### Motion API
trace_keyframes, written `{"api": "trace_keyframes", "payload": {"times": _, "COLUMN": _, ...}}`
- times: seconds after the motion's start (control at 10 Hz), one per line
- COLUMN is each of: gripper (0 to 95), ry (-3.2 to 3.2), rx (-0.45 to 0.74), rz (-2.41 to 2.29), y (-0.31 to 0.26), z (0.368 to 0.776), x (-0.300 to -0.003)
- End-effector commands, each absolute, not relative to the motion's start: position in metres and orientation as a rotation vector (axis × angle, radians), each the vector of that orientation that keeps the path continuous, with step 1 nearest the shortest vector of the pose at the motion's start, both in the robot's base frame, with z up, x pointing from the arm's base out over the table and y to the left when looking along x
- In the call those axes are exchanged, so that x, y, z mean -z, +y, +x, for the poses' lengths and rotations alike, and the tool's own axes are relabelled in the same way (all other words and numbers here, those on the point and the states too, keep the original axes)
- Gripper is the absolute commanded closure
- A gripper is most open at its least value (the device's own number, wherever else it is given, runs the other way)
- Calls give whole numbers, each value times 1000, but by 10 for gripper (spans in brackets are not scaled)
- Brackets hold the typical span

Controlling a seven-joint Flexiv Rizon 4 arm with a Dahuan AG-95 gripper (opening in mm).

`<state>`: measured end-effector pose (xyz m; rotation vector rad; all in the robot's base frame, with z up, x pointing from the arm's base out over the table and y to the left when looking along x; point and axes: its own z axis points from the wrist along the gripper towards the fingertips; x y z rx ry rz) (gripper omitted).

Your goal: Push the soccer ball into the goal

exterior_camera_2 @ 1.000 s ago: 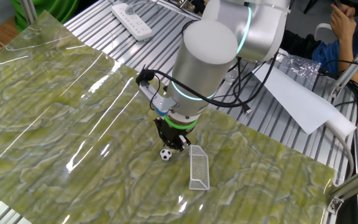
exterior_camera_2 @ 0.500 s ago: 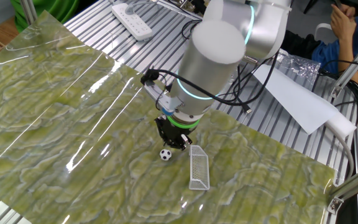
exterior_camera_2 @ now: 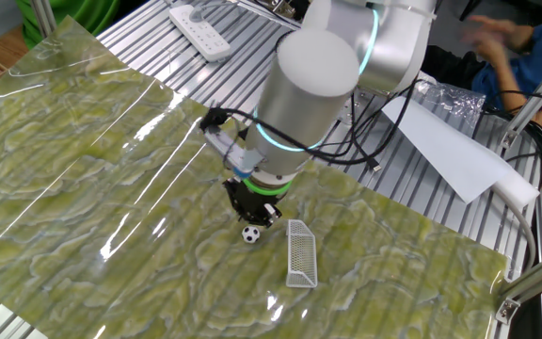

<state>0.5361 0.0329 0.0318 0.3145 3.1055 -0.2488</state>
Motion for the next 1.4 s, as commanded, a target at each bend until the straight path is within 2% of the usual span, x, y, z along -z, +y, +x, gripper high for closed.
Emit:
{"api": "trace_keyframes", "payload": {"times": 0.1, "gripper": 950, "ry": 3099, "rx": 245, "rz": 328, "y": 36, "z": 538, "x": -28}}
{"api": "trace_keyframes", "payload": {"times": 0.7, "gripper": 950, "ry": 3098, "rx": 185, "rz": 372, "y": 45, "z": 540, "x": -23}}
{"api": "trace_keyframes", "payload": {"times": 1.4, "gripper": 950, "ry": 3089, "rx": 115, "rz": 491, "y": 64, "z": 525, "x": -20}}
